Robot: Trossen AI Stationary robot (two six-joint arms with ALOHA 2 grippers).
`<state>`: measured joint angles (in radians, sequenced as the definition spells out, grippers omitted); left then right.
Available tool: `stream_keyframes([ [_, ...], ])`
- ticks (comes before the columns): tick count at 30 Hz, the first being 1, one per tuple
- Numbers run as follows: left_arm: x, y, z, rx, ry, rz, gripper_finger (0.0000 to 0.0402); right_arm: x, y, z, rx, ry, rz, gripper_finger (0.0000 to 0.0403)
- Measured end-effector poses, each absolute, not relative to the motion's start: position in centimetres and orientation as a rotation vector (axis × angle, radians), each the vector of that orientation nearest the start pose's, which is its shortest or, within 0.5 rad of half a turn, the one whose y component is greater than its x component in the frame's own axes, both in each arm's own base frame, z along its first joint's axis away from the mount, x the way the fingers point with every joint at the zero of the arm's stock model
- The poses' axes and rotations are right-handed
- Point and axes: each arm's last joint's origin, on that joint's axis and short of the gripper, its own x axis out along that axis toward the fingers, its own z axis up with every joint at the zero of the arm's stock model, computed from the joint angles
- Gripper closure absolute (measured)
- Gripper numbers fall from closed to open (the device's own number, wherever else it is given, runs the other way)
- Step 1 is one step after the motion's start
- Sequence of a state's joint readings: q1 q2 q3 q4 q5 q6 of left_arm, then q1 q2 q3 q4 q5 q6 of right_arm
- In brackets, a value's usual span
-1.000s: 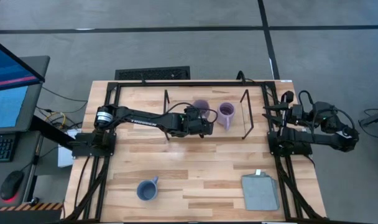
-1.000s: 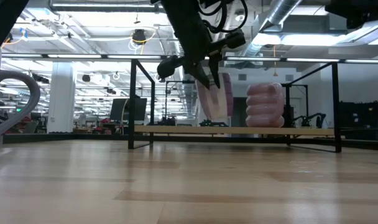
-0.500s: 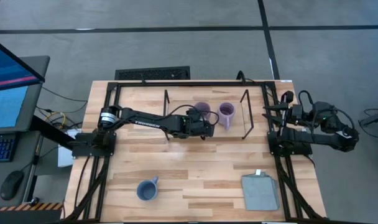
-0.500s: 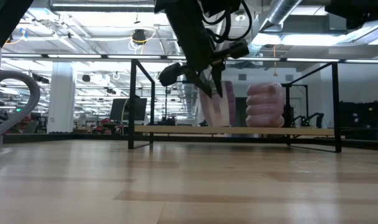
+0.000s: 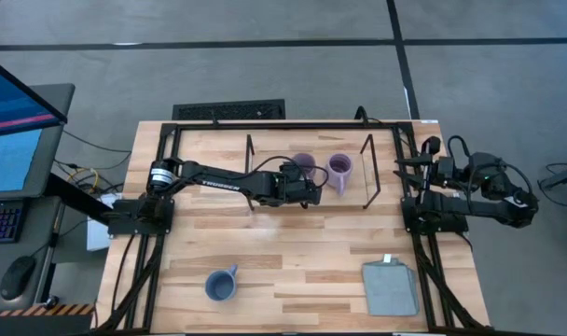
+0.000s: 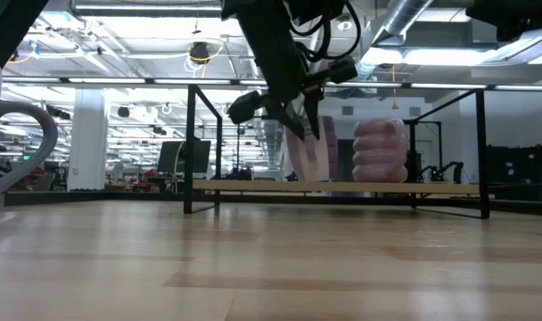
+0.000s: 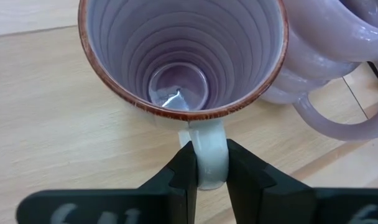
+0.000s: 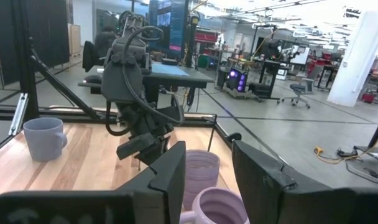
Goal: Stack small to large cups/mugs on shelf
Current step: Put the white and violet mug on the shelf
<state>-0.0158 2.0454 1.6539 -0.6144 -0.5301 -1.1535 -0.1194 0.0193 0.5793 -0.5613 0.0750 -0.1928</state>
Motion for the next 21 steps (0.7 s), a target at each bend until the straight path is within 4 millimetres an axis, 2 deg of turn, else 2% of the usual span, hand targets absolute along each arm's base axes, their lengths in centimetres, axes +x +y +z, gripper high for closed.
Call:
stream_keyframes([
  [21, 44.03, 1.02, 22.17, -0.786, 0.589, 0.936, 0.0300, 2.80, -0.55, 28.94, -0.192, 0.020, -0.194, 0.0250],
])
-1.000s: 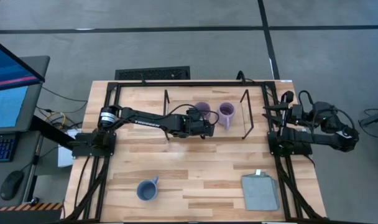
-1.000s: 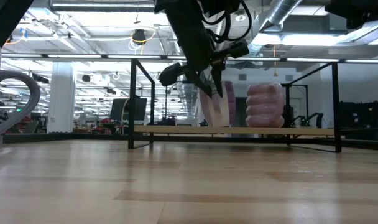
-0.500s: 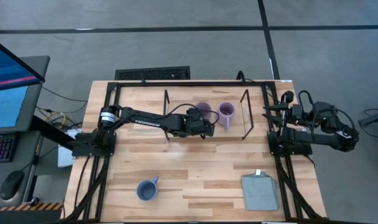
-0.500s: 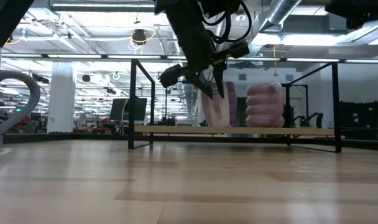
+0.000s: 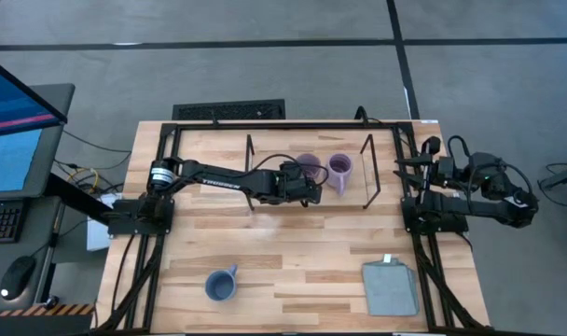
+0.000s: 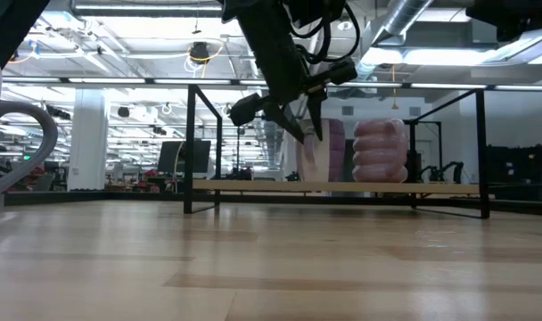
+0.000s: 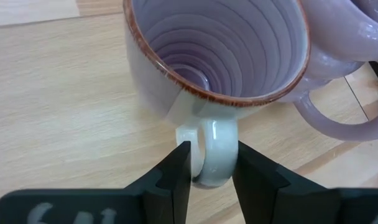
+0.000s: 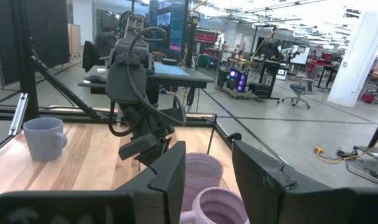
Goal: Stack small to large cups/mugs on shelf
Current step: Put the white and violet mug on the shelf
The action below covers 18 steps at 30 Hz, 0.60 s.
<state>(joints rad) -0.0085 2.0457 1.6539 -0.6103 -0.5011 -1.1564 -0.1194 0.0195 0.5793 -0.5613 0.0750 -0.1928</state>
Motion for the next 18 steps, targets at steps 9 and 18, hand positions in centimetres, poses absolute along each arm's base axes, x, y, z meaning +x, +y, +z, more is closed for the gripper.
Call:
stream_keyframes([
  [9, 44.13, 0.77, 22.19, -0.809, 0.594, 0.914, 0.0285, 2.80, -0.55, 28.94, -0.192, 0.020, -0.194, 0.0248],
  [18, 44.47, 0.69, 22.39, -0.811, 0.572, 0.880, 0.0278, 2.79, -0.55, 28.94, -0.192, 0.020, -0.194, 0.0248],
])
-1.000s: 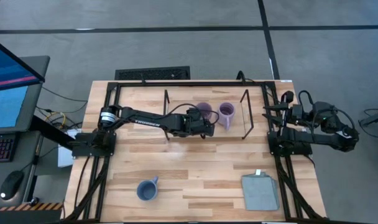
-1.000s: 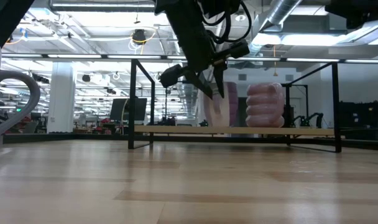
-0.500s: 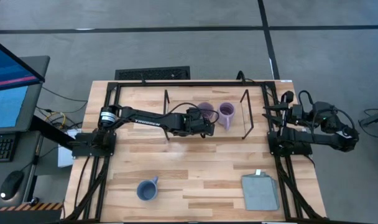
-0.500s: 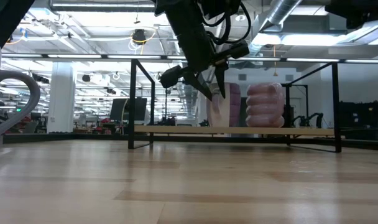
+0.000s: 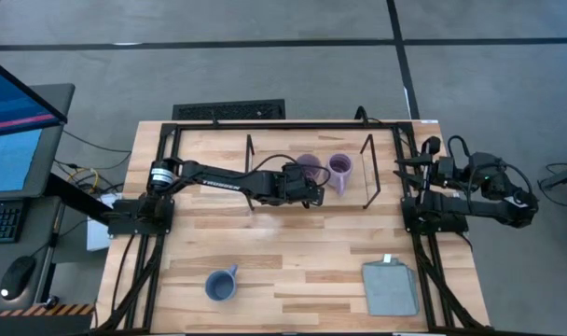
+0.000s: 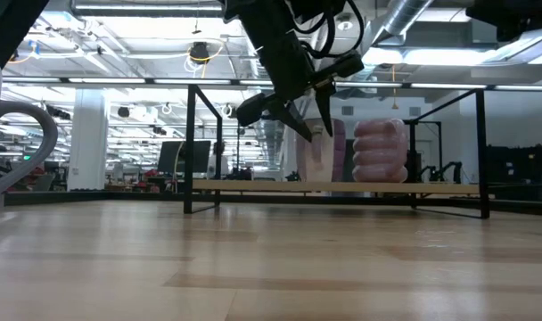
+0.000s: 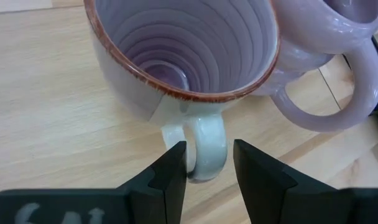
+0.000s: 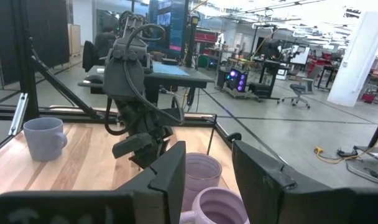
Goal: Stack small to large cups/mugs on shelf
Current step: Put the white and violet mug on the shelf
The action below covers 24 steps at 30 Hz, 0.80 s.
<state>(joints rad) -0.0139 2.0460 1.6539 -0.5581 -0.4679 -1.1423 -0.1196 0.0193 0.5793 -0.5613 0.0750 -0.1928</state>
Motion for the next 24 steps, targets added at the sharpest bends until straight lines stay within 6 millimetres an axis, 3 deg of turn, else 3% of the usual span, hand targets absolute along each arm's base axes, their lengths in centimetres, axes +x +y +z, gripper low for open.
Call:
stream_keyframes([
  [24, 44.93, 0.05, 22.67, -0.809, 0.551, 0.818, 0.0278, 2.80, -0.52, 28.92, -0.192, 0.022, -0.183, 0.0250],
])
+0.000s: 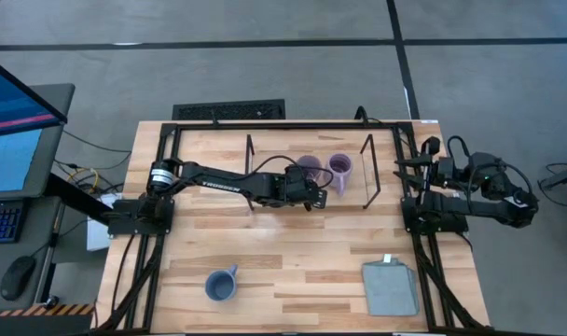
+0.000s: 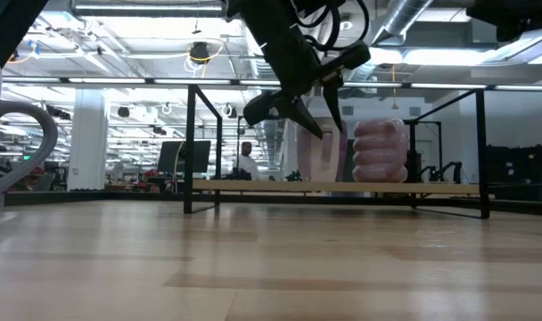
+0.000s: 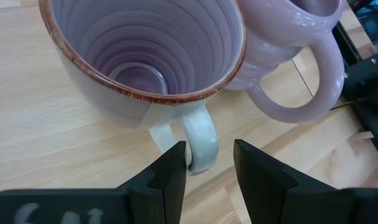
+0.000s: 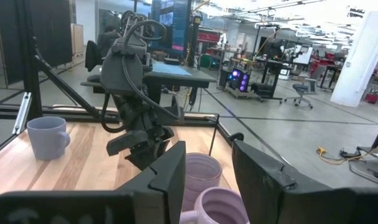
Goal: Stack small to large cups/mugs on shelf
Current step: Put the white and violet mug on the shelf
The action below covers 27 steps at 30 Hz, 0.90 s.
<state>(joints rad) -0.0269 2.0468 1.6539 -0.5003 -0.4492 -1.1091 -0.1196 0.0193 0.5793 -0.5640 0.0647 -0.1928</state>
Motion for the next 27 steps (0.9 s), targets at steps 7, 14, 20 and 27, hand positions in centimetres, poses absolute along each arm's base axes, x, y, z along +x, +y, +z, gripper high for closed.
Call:
stream_keyframes([
  [7, 44.93, 0.05, 22.66, -0.810, 0.552, 0.818, 0.0278, 2.81, -0.48, 28.91, -0.194, 0.021, -0.168, 0.0248],
  [14, 44.93, -0.04, 22.65, -0.811, 0.558, 0.810, 0.0278, 2.81, -0.48, 28.91, -0.194, 0.021, -0.168, 0.0250],
  [20, 44.96, -0.05, 22.67, -0.811, 0.559, 0.803, 0.0278, 2.81, -0.48, 28.91, -0.194, 0.021, -0.168, 0.0248],
  [27, 45.29, -0.09, 22.93, -0.805, 0.535, 0.767, 0.0278, 2.81, -0.48, 28.91, -0.194, 0.021, -0.168, 0.0250],
])
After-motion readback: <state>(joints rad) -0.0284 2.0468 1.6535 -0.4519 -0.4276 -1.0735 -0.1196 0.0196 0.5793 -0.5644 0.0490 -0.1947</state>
